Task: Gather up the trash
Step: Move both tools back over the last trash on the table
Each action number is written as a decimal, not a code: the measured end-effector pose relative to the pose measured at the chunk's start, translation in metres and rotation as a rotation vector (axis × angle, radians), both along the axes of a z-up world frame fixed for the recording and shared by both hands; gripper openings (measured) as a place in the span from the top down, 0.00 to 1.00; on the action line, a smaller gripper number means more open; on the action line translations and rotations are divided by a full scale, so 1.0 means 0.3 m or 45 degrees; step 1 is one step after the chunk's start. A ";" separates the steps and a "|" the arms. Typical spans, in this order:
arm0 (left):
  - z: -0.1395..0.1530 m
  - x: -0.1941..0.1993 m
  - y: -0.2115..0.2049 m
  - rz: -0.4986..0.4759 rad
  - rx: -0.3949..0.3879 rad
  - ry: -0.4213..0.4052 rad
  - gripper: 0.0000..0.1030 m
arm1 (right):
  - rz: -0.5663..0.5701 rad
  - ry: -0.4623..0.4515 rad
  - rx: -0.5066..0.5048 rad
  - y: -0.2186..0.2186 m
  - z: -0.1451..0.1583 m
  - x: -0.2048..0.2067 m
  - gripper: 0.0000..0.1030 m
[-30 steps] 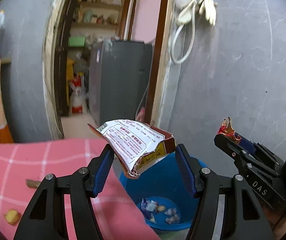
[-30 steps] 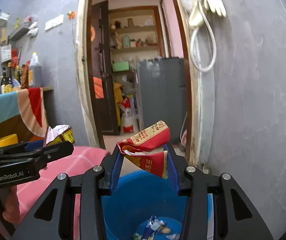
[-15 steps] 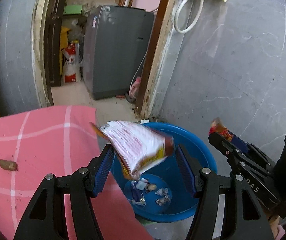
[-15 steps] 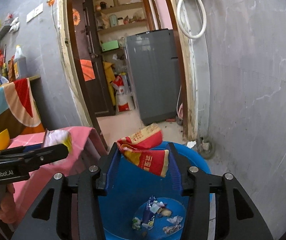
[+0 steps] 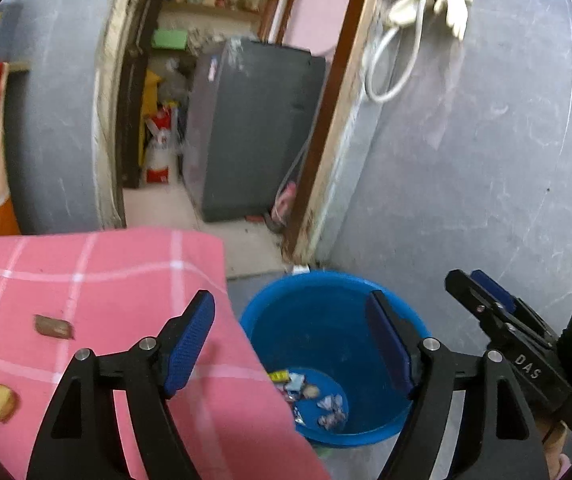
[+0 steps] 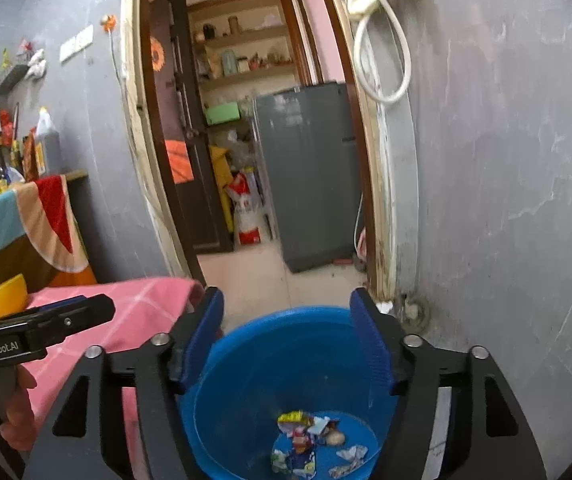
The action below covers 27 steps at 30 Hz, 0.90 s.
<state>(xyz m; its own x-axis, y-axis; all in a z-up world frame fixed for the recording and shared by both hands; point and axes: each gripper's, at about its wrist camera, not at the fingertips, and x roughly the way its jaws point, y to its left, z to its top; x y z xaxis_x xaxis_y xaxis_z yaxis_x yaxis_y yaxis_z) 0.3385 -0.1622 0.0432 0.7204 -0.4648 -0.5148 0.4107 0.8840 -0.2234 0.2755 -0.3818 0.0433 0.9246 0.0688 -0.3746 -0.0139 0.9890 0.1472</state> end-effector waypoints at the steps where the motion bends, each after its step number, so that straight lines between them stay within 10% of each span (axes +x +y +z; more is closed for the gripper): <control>1: 0.012 -0.010 0.018 0.018 -0.005 -0.021 0.29 | 0.002 -0.026 -0.006 0.009 0.018 -0.011 0.31; 6: 0.069 -0.068 0.104 0.125 -0.048 -0.137 0.05 | 0.023 -0.134 -0.038 0.060 0.092 -0.049 0.19; 12: 0.137 -0.144 0.215 0.246 -0.094 -0.269 0.02 | 0.052 -0.261 -0.062 0.136 0.159 -0.101 0.00; 27: 0.237 -0.332 0.476 0.445 -0.057 -0.469 0.02 | 0.185 -0.463 -0.043 0.371 0.235 -0.188 0.00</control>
